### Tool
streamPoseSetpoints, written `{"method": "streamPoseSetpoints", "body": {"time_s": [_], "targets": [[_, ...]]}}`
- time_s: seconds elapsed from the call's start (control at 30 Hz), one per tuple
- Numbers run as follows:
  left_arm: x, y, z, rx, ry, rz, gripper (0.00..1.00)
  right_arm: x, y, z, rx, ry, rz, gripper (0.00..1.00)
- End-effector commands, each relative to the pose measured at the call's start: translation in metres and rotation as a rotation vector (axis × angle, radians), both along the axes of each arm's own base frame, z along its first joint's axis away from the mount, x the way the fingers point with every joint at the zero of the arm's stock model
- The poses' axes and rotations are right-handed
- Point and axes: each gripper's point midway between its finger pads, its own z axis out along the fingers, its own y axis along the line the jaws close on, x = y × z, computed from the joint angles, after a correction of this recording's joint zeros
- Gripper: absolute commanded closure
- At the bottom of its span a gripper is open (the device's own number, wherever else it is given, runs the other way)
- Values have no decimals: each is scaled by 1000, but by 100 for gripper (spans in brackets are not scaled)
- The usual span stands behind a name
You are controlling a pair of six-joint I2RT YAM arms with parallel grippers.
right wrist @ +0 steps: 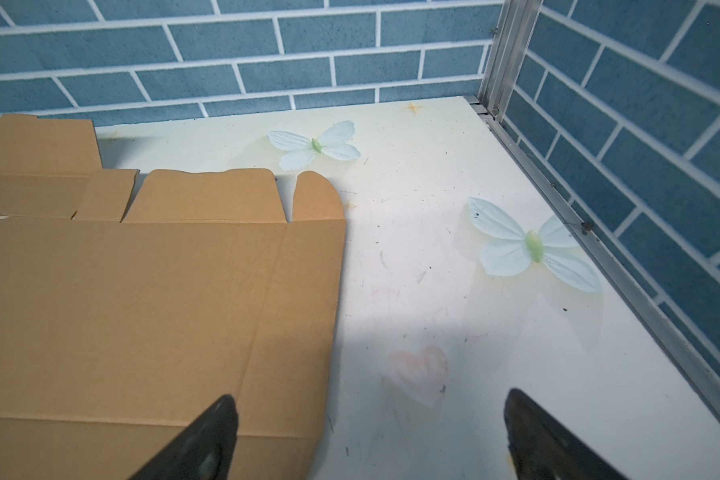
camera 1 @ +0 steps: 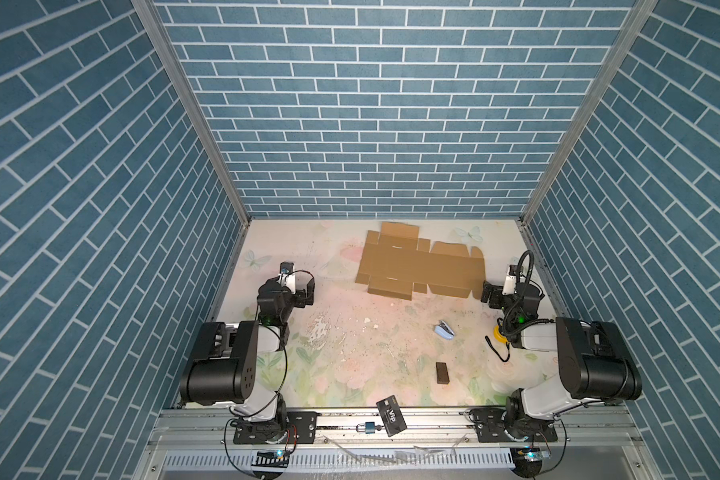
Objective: Fold the paper box
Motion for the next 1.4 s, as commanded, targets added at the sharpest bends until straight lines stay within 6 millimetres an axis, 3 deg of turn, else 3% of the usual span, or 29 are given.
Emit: {"method": "streamPoseSetpoints", "body": {"time_s": [0.0, 0.3, 0.43, 0.53, 0.7, 0.8, 0.9, 1.17, 1.37], "targets": [[-2, 0, -4, 12, 19, 3, 0, 5, -1, 7, -18, -23, 6, 1], [0, -4, 1, 21, 28, -12, 0, 4, -1, 7, -19, -24, 5, 1], [7, -7, 15, 17, 82, -31, 0, 3, -1, 19, -19, -36, 4, 1], [20, -14, 28, 3, 225, -75, 1, 4, -2, 30, -8, 32, -4, 1], [36, -26, 69, 4, 362, -45, 1, 15, -3, 37, 111, 210, -67, 1], [36, -36, 87, -84, 440, -17, 0, 33, 7, 43, 177, 302, -36, 1], [26, -46, 83, -217, 540, 2, 0, 53, 17, 42, 249, 387, -7, 5], [-1, -57, 78, -259, 469, -77, 0, 96, 28, 15, 436, 528, 27, 12], [-4, -54, 78, -324, 459, -61, 0, 134, 22, -5, 498, 615, 83, 12]]}}
